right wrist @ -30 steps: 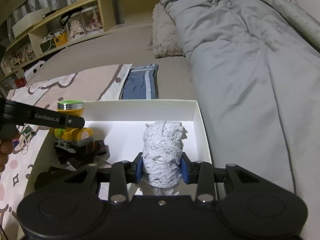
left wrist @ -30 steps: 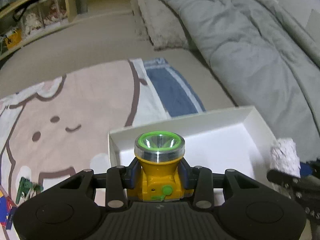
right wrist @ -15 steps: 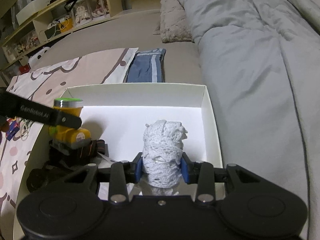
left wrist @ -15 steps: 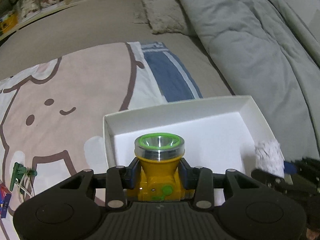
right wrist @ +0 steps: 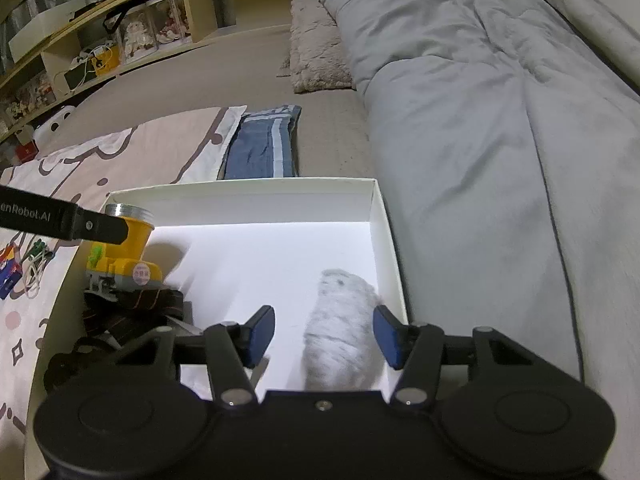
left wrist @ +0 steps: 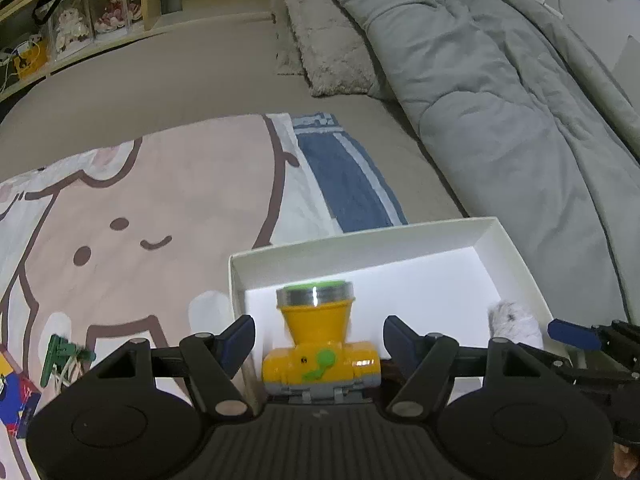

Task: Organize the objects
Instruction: 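Lower the headlamp into the tray and open the left gripper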

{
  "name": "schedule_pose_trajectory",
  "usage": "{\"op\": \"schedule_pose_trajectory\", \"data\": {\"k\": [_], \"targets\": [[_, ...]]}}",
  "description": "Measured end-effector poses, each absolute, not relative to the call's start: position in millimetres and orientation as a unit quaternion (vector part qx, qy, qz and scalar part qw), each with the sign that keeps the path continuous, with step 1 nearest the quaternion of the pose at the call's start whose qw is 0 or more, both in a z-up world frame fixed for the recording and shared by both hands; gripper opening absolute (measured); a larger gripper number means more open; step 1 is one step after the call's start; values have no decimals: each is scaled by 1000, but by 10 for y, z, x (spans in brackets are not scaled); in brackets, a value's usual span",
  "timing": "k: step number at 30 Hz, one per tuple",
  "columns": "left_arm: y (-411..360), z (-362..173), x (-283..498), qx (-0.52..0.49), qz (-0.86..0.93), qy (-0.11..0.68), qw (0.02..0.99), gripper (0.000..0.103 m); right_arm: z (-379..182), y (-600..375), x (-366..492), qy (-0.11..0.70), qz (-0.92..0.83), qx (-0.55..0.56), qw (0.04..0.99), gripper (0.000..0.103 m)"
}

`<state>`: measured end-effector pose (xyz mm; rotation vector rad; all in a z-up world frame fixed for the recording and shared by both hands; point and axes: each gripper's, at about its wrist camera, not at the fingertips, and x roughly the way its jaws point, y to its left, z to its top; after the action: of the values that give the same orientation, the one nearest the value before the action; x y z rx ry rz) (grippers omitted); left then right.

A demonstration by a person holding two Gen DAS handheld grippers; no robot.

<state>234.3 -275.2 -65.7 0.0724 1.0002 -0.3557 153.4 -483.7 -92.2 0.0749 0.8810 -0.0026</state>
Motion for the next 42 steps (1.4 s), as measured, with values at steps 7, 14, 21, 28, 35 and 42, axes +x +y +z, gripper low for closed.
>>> {"op": "schedule_pose_trajectory", "data": {"k": [7, 14, 21, 28, 35, 42], "targets": [[-2661, -644, 2253, 25, -167, 488, 857, 70, -891, -4803, 1476, 429, -2, 40, 902, 54], [-2572, -564, 2181, 5, -164, 474, 865, 52, -710, -4801, 1302, 416, -8, 45, 908, 54], [-2628, -716, 2392, -36, -160, 469, 868, 13, -626, -4836, 1188, 403, -7, 60, 913, 54], [-2754, -761, 2526, -25, -146, 461, 875, 13, -655, -4909, 1200, 402, -3, 67, 913, 54], [-2656, -593, 2364, -24, -149, 472, 869, 32, -676, -4939, 1158, 405, -6, 79, 911, 54], [-2537, -356, 1941, 1, -173, 461, 871, 64, -526, -4876, 1010, 394, -14, 93, 914, 55]]}}
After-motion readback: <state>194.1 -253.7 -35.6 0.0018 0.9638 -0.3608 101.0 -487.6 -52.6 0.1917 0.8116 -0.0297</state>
